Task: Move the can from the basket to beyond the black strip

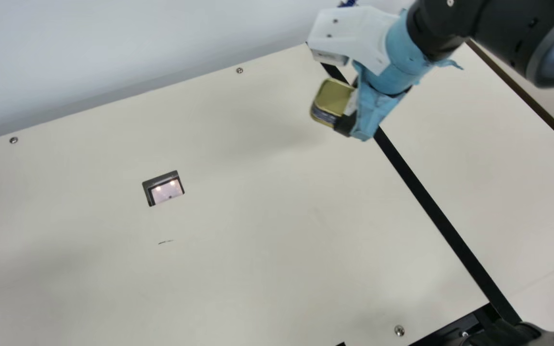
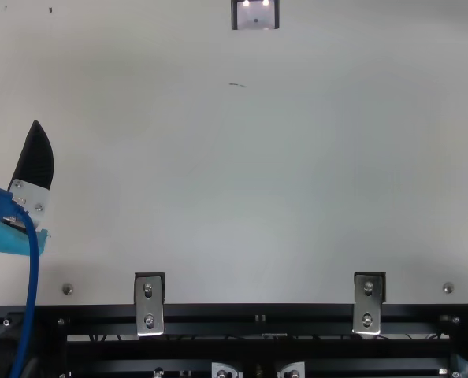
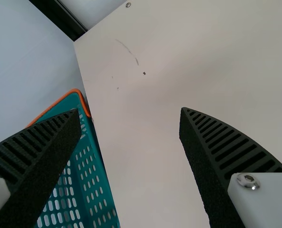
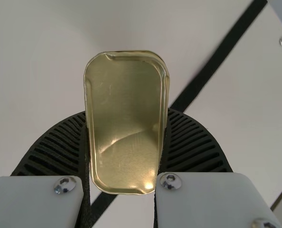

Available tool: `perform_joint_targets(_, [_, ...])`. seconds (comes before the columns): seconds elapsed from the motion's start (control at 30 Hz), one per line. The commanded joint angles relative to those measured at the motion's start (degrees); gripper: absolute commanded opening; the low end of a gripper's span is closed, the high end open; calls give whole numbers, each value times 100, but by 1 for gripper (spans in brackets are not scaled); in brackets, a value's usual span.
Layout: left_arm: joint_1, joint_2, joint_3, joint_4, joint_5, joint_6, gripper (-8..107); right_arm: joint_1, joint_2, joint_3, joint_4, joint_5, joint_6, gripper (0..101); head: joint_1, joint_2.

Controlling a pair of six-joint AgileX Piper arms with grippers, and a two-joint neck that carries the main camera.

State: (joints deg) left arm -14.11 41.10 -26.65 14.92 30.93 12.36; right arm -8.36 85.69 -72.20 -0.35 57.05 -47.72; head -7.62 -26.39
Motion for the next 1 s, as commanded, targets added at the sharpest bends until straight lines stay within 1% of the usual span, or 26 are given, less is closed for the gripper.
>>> perform_joint_targets(0.0, [0,0,0,0,0,0,90,-217,1,55,-127,47,0,0,-78,-169])
perform_joint_targets(0.27, [0,0,0,0,0,0,90,-864,72,177,-413,102,-9,0,-51,-120])
perform_joint_targets(0.43, [0,0,0,0,0,0,90,-1243,173,235,-462,39,-12,0,-21,-62])
perform_joint_targets(0.73, [0,0,0,0,0,0,90,-1843,438,477,-517,-308,98,0,36,56])
perform_joint_targets(0.97, [0,0,0,-11,0,0,90,-2151,567,714,-546,-607,230,0,59,123])
